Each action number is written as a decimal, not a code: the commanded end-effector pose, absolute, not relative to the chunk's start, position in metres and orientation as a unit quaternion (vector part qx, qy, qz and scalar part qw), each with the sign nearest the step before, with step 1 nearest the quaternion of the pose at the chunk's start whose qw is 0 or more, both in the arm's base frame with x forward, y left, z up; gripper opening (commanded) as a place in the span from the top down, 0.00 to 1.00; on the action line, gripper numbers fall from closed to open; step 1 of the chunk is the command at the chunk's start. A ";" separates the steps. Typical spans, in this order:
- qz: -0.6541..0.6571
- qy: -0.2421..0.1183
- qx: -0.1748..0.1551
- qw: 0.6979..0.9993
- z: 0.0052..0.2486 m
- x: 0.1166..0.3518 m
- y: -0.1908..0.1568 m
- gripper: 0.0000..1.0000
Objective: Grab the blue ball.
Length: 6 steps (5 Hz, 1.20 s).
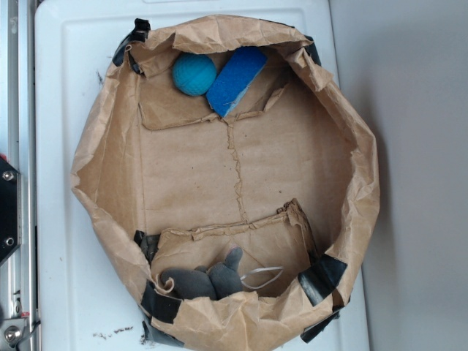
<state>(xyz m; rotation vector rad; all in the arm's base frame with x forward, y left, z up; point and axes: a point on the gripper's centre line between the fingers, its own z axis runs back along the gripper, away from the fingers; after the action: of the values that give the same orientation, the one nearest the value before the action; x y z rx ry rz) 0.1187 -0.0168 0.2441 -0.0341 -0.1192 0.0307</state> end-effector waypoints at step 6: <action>-0.154 -0.026 -0.011 0.988 0.190 0.263 0.027 0.00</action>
<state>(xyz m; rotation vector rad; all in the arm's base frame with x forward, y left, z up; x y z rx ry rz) 0.2578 0.0239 0.1742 -0.0408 0.0090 -0.3284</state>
